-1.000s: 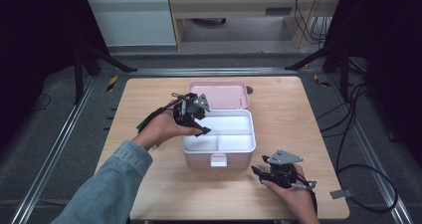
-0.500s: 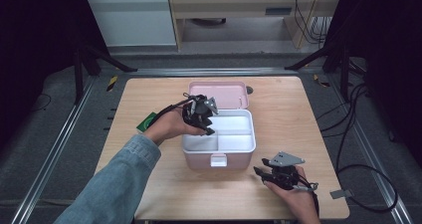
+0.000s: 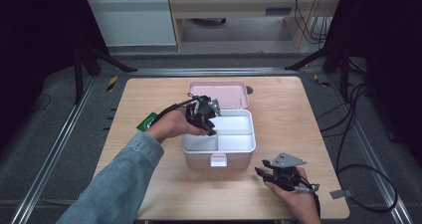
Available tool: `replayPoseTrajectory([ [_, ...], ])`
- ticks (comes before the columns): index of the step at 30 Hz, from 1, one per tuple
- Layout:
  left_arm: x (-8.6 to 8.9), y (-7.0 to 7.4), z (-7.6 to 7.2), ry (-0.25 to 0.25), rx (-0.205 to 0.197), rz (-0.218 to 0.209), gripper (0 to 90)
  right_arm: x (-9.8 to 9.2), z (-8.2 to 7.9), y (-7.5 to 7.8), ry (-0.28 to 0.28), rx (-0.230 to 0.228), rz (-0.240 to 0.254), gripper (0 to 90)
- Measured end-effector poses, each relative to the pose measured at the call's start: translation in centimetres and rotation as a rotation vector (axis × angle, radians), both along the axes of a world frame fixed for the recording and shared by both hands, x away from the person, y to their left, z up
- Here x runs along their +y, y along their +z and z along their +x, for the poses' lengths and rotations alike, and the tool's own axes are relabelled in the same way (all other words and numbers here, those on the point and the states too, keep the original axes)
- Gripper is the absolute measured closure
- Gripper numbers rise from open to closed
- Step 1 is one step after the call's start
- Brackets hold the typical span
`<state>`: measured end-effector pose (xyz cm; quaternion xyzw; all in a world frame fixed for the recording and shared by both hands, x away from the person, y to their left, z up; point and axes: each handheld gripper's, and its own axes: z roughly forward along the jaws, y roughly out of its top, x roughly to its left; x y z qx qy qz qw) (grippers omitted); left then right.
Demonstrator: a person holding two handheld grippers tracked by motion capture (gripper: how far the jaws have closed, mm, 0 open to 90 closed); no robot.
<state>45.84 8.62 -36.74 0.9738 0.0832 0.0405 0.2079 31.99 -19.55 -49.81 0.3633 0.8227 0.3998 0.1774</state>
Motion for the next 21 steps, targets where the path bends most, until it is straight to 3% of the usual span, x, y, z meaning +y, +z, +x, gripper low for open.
replayPoseTrajectory([
  [21,-0.96,-0.35,0.40,-0.045,0.018,0.056,72.9,-0.14,0.00,0.11,0.006,0.000,0.008,61.2],
])
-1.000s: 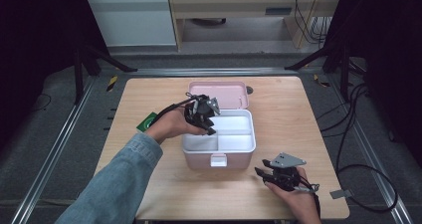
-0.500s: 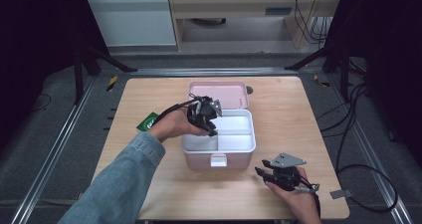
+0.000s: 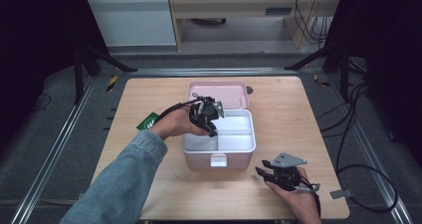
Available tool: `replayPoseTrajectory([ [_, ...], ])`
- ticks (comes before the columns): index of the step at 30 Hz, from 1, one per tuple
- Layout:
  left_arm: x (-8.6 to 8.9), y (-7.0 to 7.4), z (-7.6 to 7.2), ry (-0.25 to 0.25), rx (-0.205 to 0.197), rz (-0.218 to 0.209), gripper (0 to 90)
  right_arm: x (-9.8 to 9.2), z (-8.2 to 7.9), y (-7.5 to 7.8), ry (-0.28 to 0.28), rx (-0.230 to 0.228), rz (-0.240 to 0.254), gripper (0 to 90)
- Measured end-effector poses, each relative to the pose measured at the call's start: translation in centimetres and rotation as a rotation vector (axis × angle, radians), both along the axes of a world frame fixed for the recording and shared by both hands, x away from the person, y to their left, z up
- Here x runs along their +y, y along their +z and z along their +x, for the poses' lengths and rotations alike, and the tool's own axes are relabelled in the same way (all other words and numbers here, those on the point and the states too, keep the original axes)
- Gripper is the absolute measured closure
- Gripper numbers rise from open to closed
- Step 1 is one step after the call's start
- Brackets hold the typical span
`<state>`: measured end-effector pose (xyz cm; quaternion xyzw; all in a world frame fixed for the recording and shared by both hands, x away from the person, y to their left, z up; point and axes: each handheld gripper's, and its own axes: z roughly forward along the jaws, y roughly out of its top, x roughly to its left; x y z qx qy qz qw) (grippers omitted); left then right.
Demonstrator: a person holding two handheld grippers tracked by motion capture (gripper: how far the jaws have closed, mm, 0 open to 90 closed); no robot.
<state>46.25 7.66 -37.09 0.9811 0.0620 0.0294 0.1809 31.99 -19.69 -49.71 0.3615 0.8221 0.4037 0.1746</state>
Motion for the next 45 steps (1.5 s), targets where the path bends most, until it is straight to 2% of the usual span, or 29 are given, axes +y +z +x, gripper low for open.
replayPoseTrajectory([
  [16,-0.2,0.0,0.5,-0.032,0.031,0.010,86.1,-0.1,0.0,-0.2,-0.002,0.008,0.007,61.5],
  [19,-0.2,0.0,0.5,-0.037,0.031,0.010,87.1,-0.1,0.0,-0.2,-0.002,0.010,0.009,61.5],
  [26,-0.3,0.0,0.7,-0.094,0.026,0.014,89.1,-0.3,-0.2,-0.2,-0.010,0.011,0.008,61.5],
  [31,-0.1,0.0,1.0,-0.114,0.042,0.000,89.3,-0.7,-0.3,-0.2,-0.021,0.010,0.013,61.8],
  [36,0.1,-0.1,1.2,-0.128,0.055,-0.015,89.3,-0.7,-0.4,-0.3,-0.023,0.014,0.012,62.2],
  [45,0.2,0.3,0.9,-0.122,0.036,-0.005,89.3,-0.8,-0.3,-0.2,-0.028,0.014,0.015,63.2],
])
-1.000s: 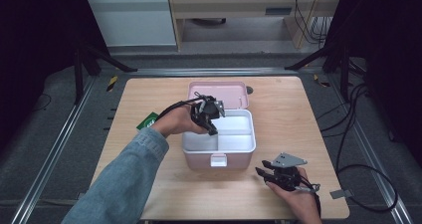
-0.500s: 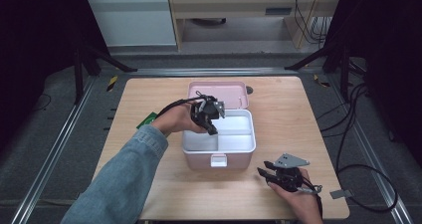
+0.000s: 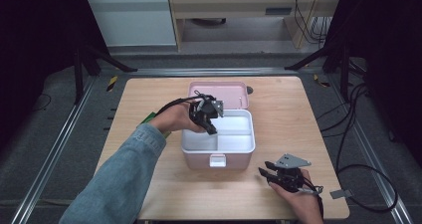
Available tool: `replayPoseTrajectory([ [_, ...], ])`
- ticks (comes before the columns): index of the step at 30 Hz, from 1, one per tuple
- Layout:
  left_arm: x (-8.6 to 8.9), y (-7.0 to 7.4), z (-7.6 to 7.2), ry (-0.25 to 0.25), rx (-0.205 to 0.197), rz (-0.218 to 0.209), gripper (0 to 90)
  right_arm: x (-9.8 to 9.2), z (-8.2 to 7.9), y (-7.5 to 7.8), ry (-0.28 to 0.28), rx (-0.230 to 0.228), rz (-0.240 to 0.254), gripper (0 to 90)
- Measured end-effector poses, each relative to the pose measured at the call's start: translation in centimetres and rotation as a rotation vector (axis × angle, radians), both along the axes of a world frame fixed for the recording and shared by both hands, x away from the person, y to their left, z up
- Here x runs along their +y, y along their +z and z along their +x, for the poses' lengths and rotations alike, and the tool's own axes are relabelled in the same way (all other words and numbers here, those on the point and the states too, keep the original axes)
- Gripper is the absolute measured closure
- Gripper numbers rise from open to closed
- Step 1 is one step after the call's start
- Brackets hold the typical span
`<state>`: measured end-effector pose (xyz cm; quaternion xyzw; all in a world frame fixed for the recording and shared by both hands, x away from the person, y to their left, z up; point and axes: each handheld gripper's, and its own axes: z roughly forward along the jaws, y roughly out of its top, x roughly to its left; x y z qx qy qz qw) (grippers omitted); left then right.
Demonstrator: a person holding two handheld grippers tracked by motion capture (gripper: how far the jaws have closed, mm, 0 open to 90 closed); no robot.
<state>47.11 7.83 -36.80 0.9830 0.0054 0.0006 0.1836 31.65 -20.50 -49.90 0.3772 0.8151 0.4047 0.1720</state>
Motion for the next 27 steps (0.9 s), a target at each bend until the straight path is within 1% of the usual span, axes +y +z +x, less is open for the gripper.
replayPoseTrajectory([
  [3,0.0,0.1,-0.1,0.006,-0.006,-0.003,89.3,0.1,0.0,0.1,0.002,-0.002,-0.003,63.3],
  [6,0.2,0.6,-0.3,0.012,-0.017,-0.014,89.4,0.2,-0.1,0.1,0.003,-0.003,-0.005,63.3],
  [9,0.4,1.2,-0.4,0.015,-0.021,-0.036,89.5,0.1,-0.1,0.1,0.001,-0.004,-0.006,63.3],
  [12,0.8,1.9,-0.5,0.021,-0.023,-0.066,89.5,0.0,0.0,0.1,-0.006,-0.004,-0.005,63.4],
  [13,0.9,2.2,-0.5,0.026,-0.016,-0.080,89.5,-0.1,0.0,0.1,-0.006,-0.005,-0.005,63.4],
  [14,1.0,2.5,-0.5,0.016,-0.022,-0.088,89.5,-0.1,0.0,0.1,-0.008,-0.003,-0.004,63.4],
  [15,1.1,2.8,-0.6,0.023,-0.021,-0.095,89.6,-0.1,0.0,0.1,-0.009,-0.004,-0.004,63.4],
  [17,1.3,3.3,-0.6,0.018,-0.031,-0.096,89.5,-0.1,0.0,0.2,-0.011,-0.004,-0.004,63.4],
  [18,1.4,3.5,-0.7,0.023,-0.028,-0.100,89.5,-0.1,0.0,0.2,-0.012,-0.003,-0.004,63.3],
  [20,1.6,3.9,-0.8,0.036,-0.035,-0.117,89.5,-0.1,0.1,0.1,-0.014,-0.003,-0.001,63.3],
  [22,1.8,4.3,-0.7,0.042,-0.049,-0.117,89.6,-0.2,0.1,0.1,-0.014,-0.005,-0.003,63.3],
  [23,2.0,4.5,-0.7,0.053,-0.047,-0.123,89.5,-0.2,0.1,0.2,-0.016,-0.005,-0.002,63.3],
  [24,2.1,4.7,-0.8,0.058,-0.056,-0.127,89.5,-0.2,0.1,0.2,-0.018,-0.007,-0.002,63.3],
  [25,2.1,4.7,-0.8,0.058,-0.056,-0.127,89.5,-0.2,0.1,0.2,-0.020,-0.008,-0.003,63.4],
  [27,2.4,5.5,-1.1,0.068,-0.075,-0.142,89.5,-0.2,0.1,0.2,-0.020,-0.009,-0.004,63.3],
])
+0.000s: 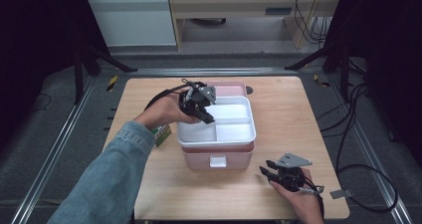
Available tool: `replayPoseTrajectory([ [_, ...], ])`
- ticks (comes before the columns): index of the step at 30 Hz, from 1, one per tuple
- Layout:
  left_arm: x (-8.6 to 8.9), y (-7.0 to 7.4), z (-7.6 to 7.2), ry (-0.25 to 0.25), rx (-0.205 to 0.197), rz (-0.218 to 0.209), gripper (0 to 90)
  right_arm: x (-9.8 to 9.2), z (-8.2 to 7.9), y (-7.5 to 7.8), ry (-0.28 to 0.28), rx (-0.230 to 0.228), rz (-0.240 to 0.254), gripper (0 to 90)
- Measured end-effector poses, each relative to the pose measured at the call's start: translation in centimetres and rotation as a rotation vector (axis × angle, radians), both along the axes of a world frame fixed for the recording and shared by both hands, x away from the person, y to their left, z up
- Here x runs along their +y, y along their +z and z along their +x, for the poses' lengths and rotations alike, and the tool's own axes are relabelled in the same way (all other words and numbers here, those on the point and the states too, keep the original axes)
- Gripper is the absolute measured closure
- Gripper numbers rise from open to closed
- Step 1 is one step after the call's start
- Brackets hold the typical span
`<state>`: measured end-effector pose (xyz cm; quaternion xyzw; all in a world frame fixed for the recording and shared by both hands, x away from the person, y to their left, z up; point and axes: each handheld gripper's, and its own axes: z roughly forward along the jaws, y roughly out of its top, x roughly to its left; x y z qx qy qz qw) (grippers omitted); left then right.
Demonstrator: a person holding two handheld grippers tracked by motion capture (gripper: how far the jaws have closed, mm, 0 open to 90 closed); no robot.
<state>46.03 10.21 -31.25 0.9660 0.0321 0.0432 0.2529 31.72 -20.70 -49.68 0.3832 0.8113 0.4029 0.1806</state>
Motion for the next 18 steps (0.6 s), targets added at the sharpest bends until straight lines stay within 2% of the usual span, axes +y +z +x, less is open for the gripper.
replayPoseTrajectory([
  [8,2.2,2.1,-1.1,0.055,-0.060,-0.035,89.5,-0.1,0.1,0.1,-0.001,-0.008,-0.003,63.3],
  [11,3.1,2.4,-1.2,0.076,-0.065,-0.047,89.6,-0.1,0.3,0.1,-0.004,-0.007,-0.005,63.3],
  [12,4.1,2.7,-1.3,0.082,-0.057,-0.053,89.5,-0.1,0.4,0.1,-0.004,-0.008,-0.004,63.3],
  [14,4.8,2.9,-1.4,0.091,-0.054,-0.068,89.6,0.0,0.4,0.1,-0.002,-0.009,-0.004,63.4],
  [18,7.4,3.6,-1.7,0.136,-0.076,-0.075,89.6,0.1,0.6,0.0,-0.003,-0.005,-0.003,63.3],
])
